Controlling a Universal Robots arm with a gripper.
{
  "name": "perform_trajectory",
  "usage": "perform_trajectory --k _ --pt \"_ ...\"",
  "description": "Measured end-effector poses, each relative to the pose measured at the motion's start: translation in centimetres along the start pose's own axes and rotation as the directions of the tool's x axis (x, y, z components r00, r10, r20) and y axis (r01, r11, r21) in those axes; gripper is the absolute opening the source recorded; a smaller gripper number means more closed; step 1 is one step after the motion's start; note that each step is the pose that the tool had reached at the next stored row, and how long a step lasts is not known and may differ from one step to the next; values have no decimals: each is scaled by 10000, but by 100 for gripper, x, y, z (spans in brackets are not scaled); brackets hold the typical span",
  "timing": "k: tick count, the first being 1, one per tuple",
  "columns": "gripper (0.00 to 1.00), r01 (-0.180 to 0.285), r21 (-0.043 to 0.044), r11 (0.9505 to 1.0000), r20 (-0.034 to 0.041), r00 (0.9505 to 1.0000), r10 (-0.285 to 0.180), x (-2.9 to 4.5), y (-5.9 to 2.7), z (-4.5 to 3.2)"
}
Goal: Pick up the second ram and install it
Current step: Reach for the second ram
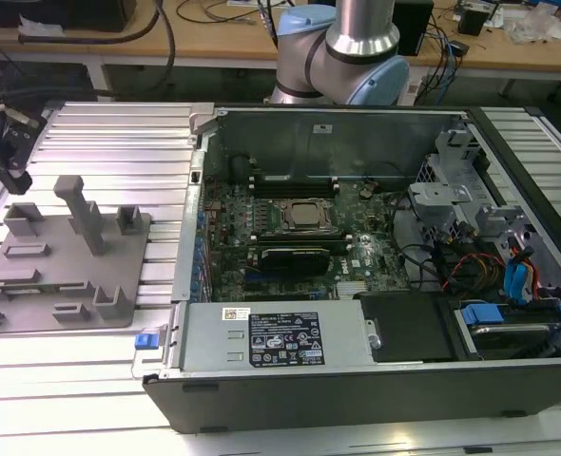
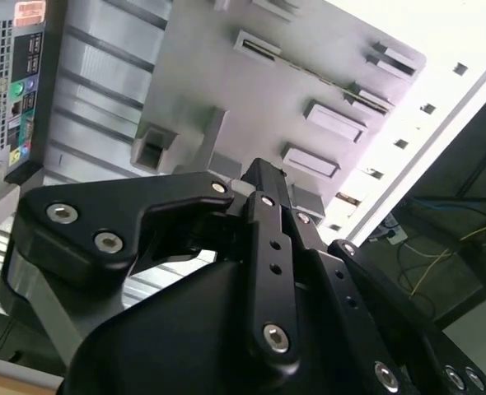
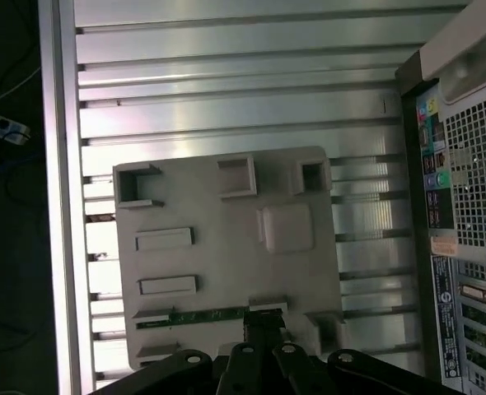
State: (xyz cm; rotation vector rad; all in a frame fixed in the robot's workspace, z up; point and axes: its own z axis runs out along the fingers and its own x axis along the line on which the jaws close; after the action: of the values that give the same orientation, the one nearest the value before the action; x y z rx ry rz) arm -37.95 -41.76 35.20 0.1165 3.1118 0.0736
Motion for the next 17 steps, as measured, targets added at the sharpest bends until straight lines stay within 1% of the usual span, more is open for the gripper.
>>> perform_trajectory --k 1,2,5,7,10,14,17 --pt "8 1 -1 10000 0 10000 -1 48 -34 40" --pt "8 0 -1 10000 0 10000 0 69 -61 74" --pt "8 0 -1 10000 0 10000 0 100 -108 136" --pt "8 -1 -2 10000 2 10000 1 117 -125 168" --pt "8 1 -1 10000 1 10000 -1 161 -148 230" --pt "8 0 -1 10000 1 10000 0 165 -149 241" --pt "8 -1 -2 10000 2 10000 1 182 -152 261"
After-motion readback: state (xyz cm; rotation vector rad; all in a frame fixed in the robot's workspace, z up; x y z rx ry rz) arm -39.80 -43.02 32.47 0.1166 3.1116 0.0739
